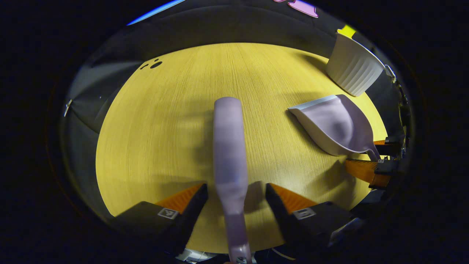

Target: Pick up the small broom and dustpan from the desktop, sweep the trash into the dustpan with the broom, and then empty the trash into the garbage bin.

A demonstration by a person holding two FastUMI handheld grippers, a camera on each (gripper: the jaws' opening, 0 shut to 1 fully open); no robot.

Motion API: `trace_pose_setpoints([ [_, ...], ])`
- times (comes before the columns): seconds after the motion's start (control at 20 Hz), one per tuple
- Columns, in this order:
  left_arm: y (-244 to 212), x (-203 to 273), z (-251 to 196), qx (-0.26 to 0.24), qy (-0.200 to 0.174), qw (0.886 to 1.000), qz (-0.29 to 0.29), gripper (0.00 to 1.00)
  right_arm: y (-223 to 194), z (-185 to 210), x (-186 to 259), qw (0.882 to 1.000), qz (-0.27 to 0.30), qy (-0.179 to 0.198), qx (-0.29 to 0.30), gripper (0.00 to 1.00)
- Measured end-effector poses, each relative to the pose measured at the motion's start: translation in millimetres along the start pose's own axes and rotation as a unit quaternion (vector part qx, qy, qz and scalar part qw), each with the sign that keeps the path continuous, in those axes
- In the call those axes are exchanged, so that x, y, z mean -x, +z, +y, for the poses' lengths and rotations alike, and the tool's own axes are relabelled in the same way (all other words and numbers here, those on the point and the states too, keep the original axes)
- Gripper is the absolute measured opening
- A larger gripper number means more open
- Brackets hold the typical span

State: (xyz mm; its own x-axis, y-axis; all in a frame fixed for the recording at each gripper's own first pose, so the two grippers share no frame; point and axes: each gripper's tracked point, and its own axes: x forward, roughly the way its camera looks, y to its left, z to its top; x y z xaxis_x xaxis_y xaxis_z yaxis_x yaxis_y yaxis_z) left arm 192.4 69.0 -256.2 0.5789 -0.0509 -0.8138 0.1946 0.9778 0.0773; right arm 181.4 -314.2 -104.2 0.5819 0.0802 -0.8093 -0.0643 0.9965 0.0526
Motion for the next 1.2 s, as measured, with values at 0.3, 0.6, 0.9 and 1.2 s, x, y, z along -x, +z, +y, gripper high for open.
trace_pose_setpoints([
  [0.3, 29.5, 69.3, -10.0, 0.029, -0.027, 0.991, -0.125, 0.96, 32.7, -3.0, 59.9, 0.995, -0.097, -0.015, -0.002, 1.00],
  [0.6, 60.5, 163.9, 0.2, 0.022, -0.012, 0.945, -0.326, 0.96, 80.9, 0.7, 144.9, 0.970, -0.243, -0.016, -0.014, 1.00],
  [0.9, 65.2, 248.4, 4.2, 0.030, 0.008, 0.890, -0.454, 0.96, 92.7, 26.4, 250.9, 0.933, -0.359, -0.009, 0.008, 1.00],
  [1.2, 44.0, 279.7, 17.2, 0.028, 0.054, 0.867, -0.495, 0.96, 63.3, 66.8, 299.9, 0.913, -0.403, -0.001, 0.061, 1.00],
])
